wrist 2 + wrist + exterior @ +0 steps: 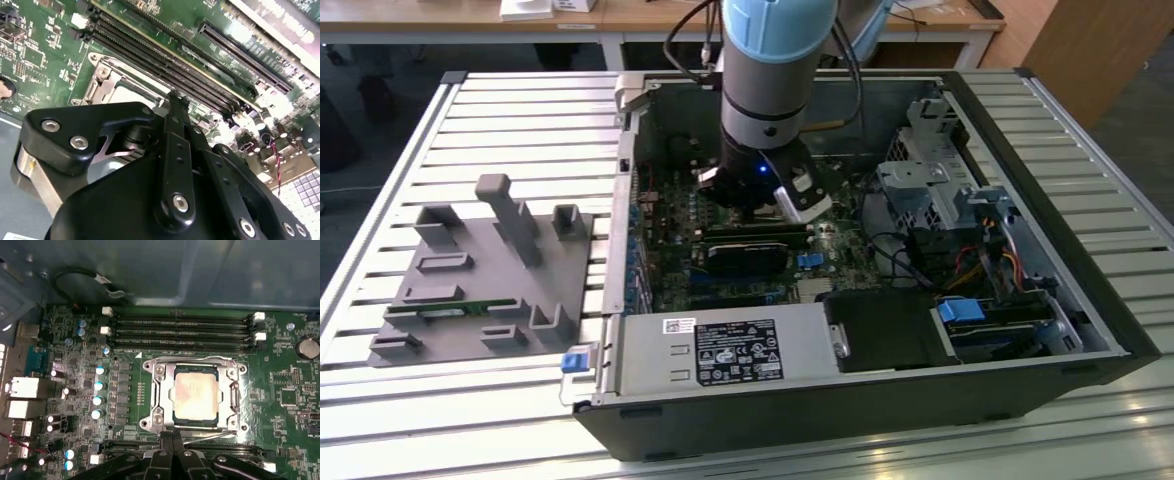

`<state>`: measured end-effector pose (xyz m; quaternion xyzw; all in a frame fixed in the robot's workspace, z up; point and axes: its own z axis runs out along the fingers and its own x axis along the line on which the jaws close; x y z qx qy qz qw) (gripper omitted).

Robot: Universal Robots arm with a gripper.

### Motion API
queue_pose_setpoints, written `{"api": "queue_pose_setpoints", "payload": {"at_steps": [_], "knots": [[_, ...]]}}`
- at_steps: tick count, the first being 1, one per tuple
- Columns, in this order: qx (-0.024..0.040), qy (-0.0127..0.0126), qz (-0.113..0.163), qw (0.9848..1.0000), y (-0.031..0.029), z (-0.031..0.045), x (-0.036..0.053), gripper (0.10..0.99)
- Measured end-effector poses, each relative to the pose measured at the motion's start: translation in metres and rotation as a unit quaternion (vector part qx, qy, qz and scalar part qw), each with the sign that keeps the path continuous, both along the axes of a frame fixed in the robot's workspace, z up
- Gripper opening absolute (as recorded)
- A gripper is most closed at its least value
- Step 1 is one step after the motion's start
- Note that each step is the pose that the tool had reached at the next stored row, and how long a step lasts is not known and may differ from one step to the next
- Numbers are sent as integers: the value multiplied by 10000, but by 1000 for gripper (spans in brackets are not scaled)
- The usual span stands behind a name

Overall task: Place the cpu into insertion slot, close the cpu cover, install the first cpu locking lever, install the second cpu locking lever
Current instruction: 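Install the second cpu locking lever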

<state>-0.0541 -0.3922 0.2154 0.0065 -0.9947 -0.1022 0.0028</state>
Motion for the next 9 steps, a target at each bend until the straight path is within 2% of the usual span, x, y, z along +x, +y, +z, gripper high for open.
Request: {"api": "queue_pose_setpoints", "payload": {"at_steps": [2, 4, 6, 9], "knots": [[35, 0, 0, 10000, -41, -3, -8, 106], [113, 0, 0, 9999, -81, -5, -55, 106], [157, 0, 0, 9999, -92, -9, -81, 106], [174, -1, 0, 9998, -93, -38, -96, 106]]}}
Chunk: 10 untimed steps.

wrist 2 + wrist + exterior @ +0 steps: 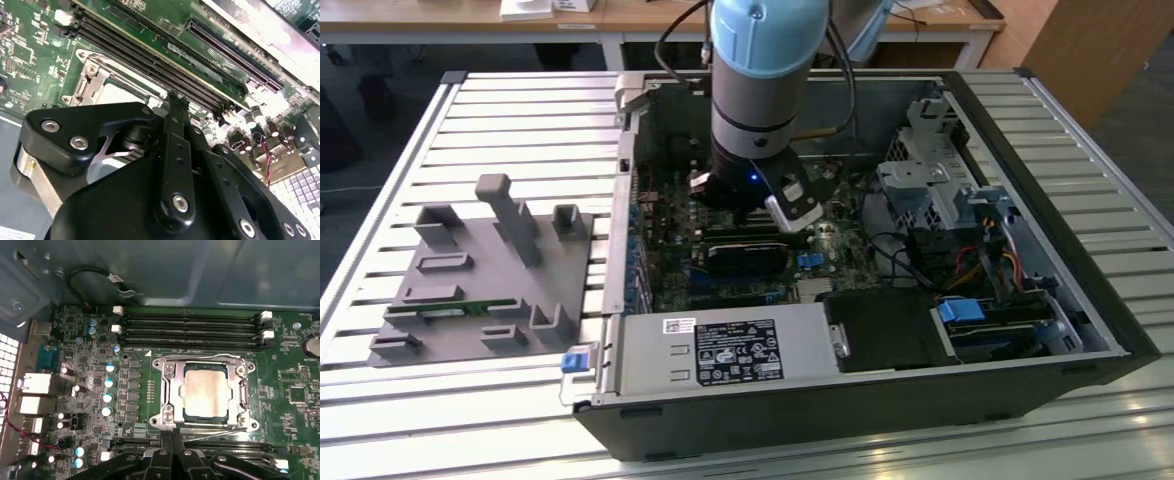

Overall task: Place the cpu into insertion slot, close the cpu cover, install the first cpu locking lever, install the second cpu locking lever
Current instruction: 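Install the second cpu locking lever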

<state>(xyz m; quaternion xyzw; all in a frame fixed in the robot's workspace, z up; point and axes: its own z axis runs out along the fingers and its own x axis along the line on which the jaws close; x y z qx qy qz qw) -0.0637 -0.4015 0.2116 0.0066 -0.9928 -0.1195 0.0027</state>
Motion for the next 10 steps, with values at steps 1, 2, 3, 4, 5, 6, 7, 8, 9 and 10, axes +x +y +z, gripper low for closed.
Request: {"api": "queue_pose_setpoints", "payload": {"at_steps": [1, 2, 3, 4, 5, 6, 7, 8, 9, 10], "knots": [[0, 1, 0, 10000, -1, -17, -2, 106], [5, 1, 0, 10000, -1, -31, -5, 106], [9, 0, 0, 10000, -2, -41, -8, 106], [14, 1, 0, 10000, -3, -50, -10, 106], [32, 1, 0, 10000, -9, -57, -11, 106], [68, 1, 0, 10000, -20, -60, -12, 106], [110, 0, 0, 9999, -33, -62, -14, 106], [147, 0, 0, 9999, -50, -62, -18, 106], [174, 0, 0, 9998, -69, -62, -23, 106], [196, 1, 0, 9998, -86, -62, -30, 106]]}}
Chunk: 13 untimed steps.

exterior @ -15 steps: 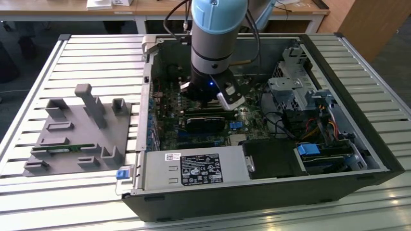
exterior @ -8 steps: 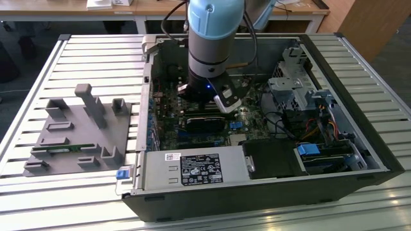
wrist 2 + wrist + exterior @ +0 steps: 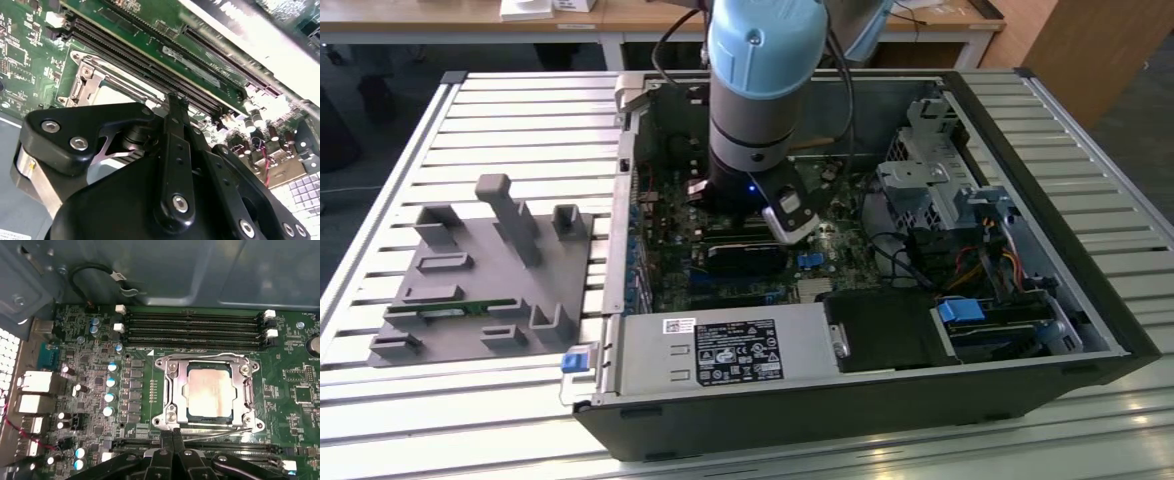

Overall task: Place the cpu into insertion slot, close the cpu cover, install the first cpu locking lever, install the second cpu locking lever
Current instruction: 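Install the second cpu locking lever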

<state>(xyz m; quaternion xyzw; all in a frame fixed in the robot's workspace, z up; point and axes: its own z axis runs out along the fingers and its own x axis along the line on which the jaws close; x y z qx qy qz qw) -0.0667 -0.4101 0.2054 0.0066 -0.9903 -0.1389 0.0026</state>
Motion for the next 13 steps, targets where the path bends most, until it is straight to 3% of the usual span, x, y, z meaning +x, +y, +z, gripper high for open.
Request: {"api": "queue_pose_setpoints", "payload": {"at_steps": [3, 13], "knots": [[51, 0, 0, 10000, -30, -5, -22, 106], [138, -1, -1, 9999, -30, -87, -24, 106]]}}
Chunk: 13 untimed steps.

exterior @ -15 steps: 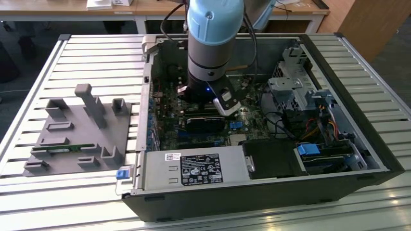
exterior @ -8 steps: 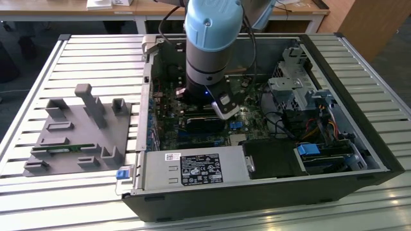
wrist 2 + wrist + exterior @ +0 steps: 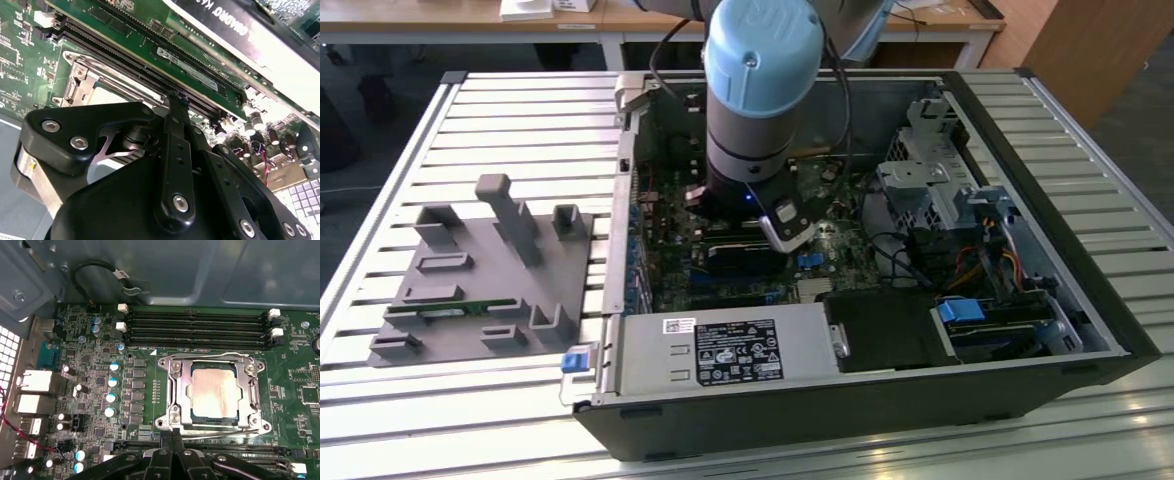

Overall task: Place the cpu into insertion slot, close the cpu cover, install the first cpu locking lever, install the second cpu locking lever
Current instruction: 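Install the second cpu locking lever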

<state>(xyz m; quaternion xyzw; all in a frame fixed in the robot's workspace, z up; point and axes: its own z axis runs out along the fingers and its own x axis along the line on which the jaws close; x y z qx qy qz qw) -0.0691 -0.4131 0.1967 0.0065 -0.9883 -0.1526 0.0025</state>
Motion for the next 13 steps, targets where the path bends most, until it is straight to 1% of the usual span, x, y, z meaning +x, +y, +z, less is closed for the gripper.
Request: {"api": "queue_pose_setpoints", "payload": {"at_steps": [4, 10, 13], "knots": [[39, 1, 1, 10000, -1, -26, -5, 106], [120, 0, 1, 9999, 0, -51, -14, 106], [147, 0, -1, 9999, 0, -61, -29, 106]]}}
